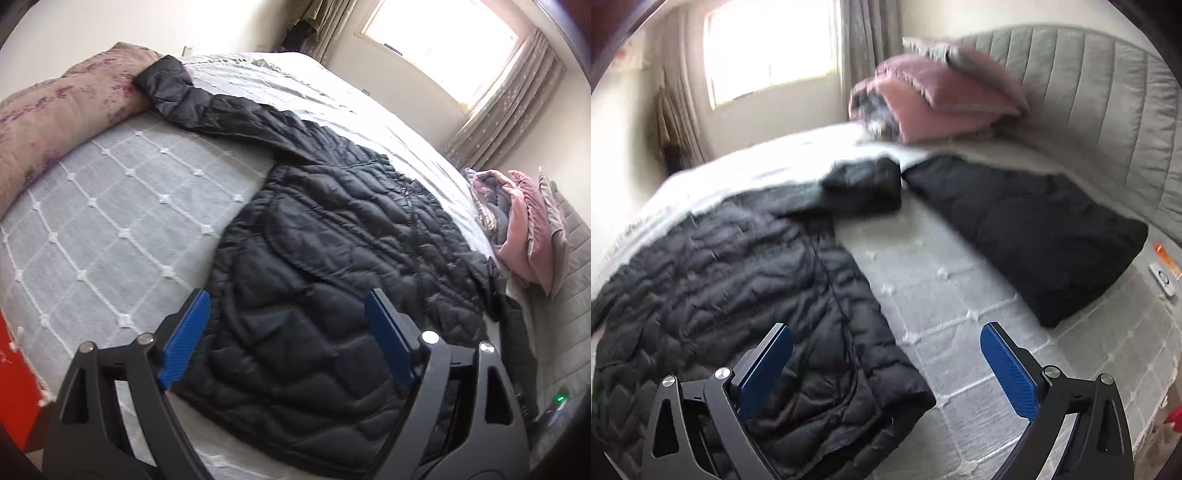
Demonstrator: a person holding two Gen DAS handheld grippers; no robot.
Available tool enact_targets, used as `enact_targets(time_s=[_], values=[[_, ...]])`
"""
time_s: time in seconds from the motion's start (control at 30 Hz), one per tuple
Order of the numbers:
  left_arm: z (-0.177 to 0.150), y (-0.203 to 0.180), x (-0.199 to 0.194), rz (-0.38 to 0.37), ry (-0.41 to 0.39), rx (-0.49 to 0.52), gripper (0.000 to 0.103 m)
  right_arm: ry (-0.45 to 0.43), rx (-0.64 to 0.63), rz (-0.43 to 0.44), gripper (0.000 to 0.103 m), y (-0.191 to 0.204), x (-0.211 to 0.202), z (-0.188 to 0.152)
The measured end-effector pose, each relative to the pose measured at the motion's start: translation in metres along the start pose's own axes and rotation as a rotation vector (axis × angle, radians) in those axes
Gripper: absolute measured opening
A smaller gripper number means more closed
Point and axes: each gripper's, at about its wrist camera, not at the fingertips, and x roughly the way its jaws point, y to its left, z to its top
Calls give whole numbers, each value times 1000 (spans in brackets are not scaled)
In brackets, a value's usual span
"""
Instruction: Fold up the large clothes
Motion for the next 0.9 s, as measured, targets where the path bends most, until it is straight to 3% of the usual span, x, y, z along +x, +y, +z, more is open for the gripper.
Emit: enact_targets(time_s=[0.1,0.2,0.27,0.37,0.4,0.47,0.53,0.8,0.9], values=[[12,-30,10,2,25,14,86,-25,31,-17,102,-4,4,7],[20,-63,32,-81,90,76,87,-49,-18,-34,102,2,7,18],[18,-78,52,-99,107,122,87,-29,-55,-46,102,5,15,22],[1,-85,90,-37,84,197,87,46,-85,-53,102,10,37,26],[-4,-84,104,-7,109,231,87,56,-104,-55,102,11,43,30],[-10,-82,121,3,163,273,87,37,-146,-81,102,14,50,42],[-12,-77,123,-3,164,274,87,2,-183,-86,102,20,57,60],[-9,-75,135,-3,176,244,87,35,-454,-259,101,94,173,145],[-6,-78,142,3,178,251,87,42,-499,-318,101,116,217,168]])
